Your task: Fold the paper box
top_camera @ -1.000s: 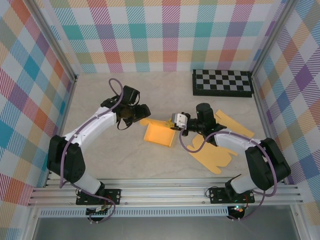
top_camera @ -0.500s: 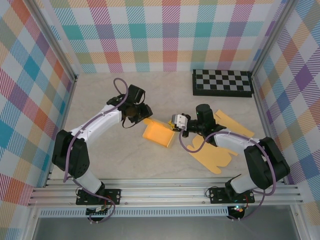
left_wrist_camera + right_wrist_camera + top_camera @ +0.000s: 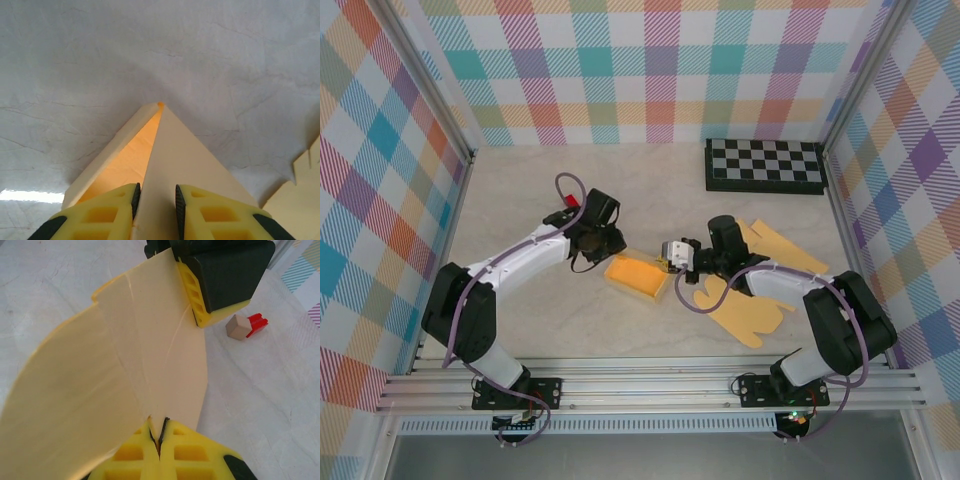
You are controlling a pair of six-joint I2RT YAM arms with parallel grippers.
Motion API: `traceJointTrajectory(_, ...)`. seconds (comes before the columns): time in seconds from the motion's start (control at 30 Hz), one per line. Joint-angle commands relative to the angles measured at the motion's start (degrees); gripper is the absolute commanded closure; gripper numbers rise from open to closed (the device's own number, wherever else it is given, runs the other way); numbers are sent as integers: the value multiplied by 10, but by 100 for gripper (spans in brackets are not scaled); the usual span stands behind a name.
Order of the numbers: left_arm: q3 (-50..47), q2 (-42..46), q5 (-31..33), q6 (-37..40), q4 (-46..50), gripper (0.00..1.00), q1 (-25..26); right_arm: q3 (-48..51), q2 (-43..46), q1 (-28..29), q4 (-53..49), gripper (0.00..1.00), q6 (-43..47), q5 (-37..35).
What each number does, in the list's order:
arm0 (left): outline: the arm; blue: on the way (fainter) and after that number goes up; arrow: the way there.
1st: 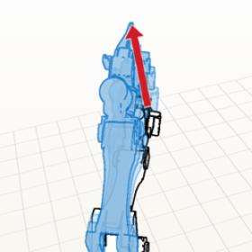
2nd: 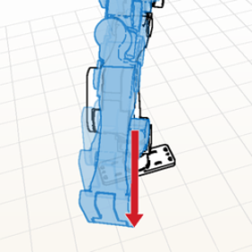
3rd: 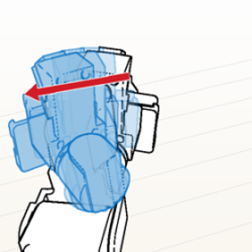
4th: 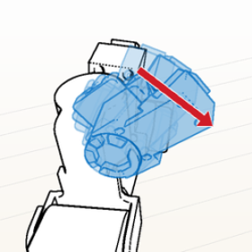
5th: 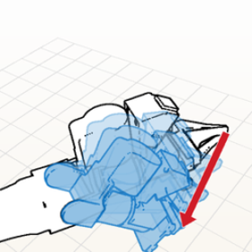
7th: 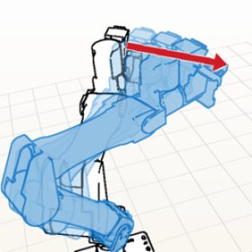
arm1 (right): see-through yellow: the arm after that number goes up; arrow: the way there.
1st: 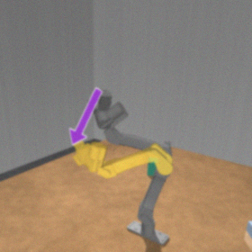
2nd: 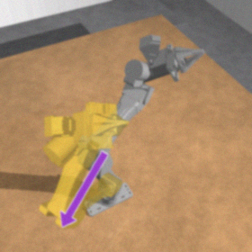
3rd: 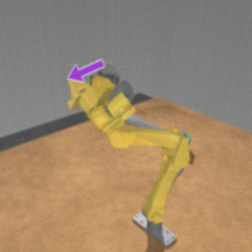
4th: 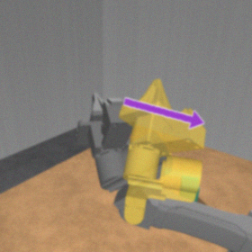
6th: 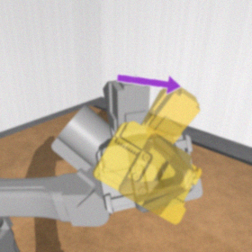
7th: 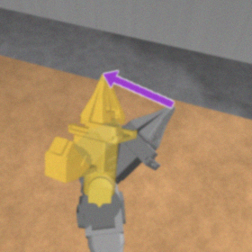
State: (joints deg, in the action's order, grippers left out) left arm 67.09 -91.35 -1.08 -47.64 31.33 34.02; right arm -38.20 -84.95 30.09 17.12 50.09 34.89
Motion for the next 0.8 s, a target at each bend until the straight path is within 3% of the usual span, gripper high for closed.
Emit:
traceJointTrajectory(0.0, -20, 11, 5, 54, 35, 74, 43, -5, -3, 14, -51, 100, 34, -31)
traceJointTrajectory(0.1, -28, 13, 52, 76, 57, 74, 53, -9, 10, 17, -90, 92, 45, -43)
traceJointTrajectory(0.2, -45, 14, 59, 79, 54, 74, 56, -9, 22, 17, -119, 84, 47, -49)
traceJointTrajectory(0.5, -102, 24, 128, 81, 44, 75, 67, -16, 52, 23, -196, 75, 35, -70)
traceJointTrajectory(0.67, -131, 30, 152, 72, 40, 73, 76, -32, 87, 23, -241, 69, -15, -60)
traceJointTrajectory(0.77, -142, 33, 161, 65, 38, 71, 81, -40, 112, 23, -250, 68, -88, -73)
